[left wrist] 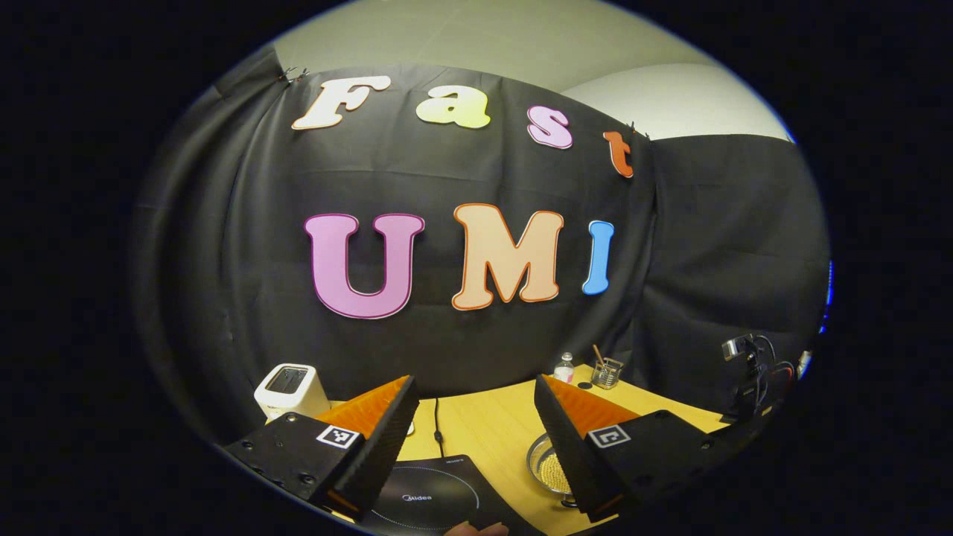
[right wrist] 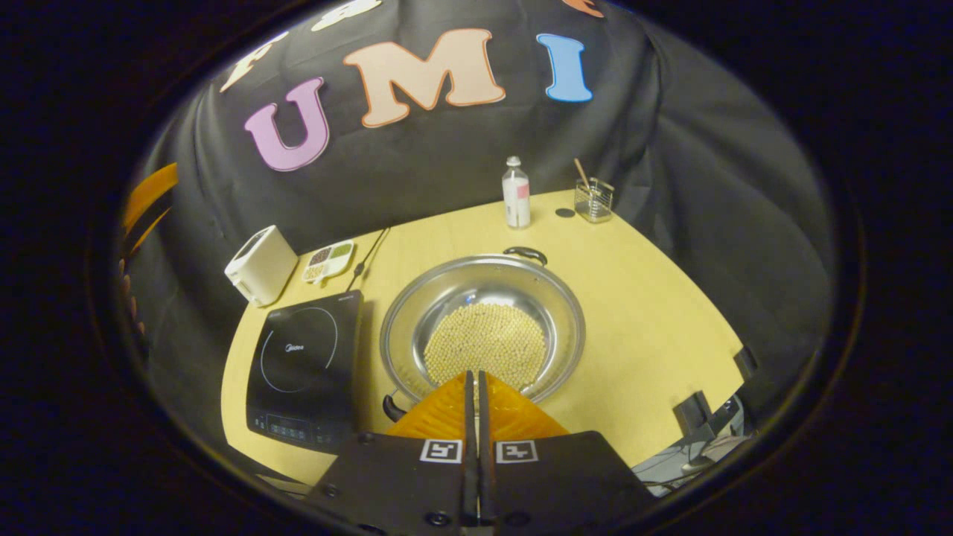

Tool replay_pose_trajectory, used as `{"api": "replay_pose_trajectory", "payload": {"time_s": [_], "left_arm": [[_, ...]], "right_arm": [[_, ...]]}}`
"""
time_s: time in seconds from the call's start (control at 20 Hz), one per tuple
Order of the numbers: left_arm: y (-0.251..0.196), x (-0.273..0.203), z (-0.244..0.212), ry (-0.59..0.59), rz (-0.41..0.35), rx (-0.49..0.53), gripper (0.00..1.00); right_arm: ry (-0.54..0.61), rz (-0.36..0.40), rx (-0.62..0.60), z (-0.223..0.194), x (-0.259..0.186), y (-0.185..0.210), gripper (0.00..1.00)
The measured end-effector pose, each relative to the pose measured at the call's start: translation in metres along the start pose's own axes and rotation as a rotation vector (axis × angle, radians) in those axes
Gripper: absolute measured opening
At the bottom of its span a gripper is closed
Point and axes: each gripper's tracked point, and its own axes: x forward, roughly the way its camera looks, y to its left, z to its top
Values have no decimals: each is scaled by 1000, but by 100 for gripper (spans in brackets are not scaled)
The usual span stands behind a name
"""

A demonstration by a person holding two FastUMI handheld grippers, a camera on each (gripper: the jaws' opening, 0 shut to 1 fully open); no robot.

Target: First push the handle of the pot to place it horizontally, then grasp the pot with both hands and set it on the induction cooktop.

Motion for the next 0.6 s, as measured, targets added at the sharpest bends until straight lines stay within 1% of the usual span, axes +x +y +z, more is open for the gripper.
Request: {"api": "replay_pose_trajectory", "payload": {"time_s": [0.2, 0.35, 0.45, 0.6], "left_arm": [[22, -6, -7, 0, 21, 10, 95], [29, -10, -14, 4, 20, 6, 95], [36, -13, -17, 2, 26, 8, 95], [42, -19, -22, 8, 34, 12, 95]], "right_arm": [[52, -32, 19, -30, 12, 3, 0], [99, -46, 35, -50, 22, 5, 0], [131, -52, 56, -63, 31, 6, 2], [181, -58, 70, -83, 42, 10, 2]]}}
